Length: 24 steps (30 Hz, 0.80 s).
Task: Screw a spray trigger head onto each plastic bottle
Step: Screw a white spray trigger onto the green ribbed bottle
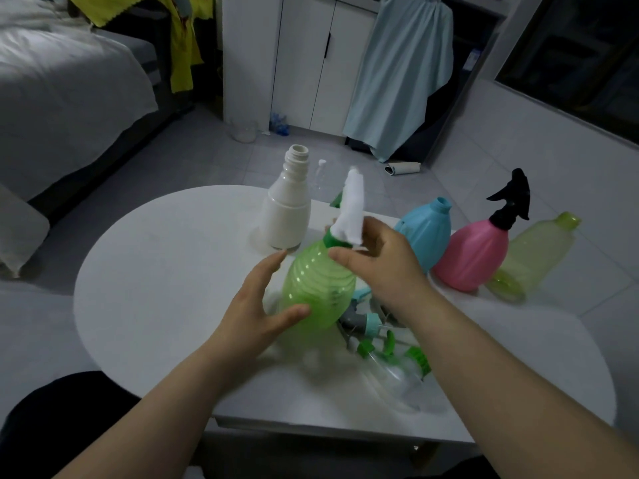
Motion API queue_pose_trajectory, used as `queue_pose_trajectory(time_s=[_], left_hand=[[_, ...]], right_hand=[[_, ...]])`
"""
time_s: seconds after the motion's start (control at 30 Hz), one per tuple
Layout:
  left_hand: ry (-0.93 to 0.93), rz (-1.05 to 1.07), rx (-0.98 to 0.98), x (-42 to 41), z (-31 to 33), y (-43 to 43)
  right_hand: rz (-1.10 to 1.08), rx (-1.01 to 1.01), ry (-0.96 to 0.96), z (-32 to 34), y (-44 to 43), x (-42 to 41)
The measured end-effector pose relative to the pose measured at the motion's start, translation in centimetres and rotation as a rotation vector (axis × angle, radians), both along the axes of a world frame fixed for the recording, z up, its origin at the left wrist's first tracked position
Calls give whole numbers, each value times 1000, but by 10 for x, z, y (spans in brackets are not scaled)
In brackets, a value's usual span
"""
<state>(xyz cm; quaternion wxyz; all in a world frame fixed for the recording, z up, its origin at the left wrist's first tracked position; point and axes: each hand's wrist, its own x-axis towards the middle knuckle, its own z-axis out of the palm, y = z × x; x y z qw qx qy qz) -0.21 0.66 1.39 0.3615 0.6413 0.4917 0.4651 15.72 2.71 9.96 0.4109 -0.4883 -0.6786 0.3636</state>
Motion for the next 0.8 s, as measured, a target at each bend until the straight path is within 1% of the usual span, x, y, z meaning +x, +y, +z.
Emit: queue_pose_trajectory(time_s=[0.1,0.17,0.23,0.3,0.37,0.43,0.6,0.7,0.8], left_hand=[[57,89,77,-6,-1,4],[174,131,98,-6,-4,6],[365,122,76,-3,-10,8],[573,49,26,0,-18,9],[712,1,17,2,-26,11],[737,1,14,2,-29,13],[743,7,25,3,-30,14],[742,11,24,3,-31,14],[751,18,22,3,-32,16]], right_hand=[[-91,-2,132,16,15,13],[-158,41,167,28,30,20],[-194,77,133,35,45,23],[-232,96,48,36,59,24],[-275,105,-27,32,72,23],[-318,101,-53,25,84,21],[-394,67,-47,10,104,20],[-359,21,-68,2,108,19],[-328,18,-76,-2,109,19]])
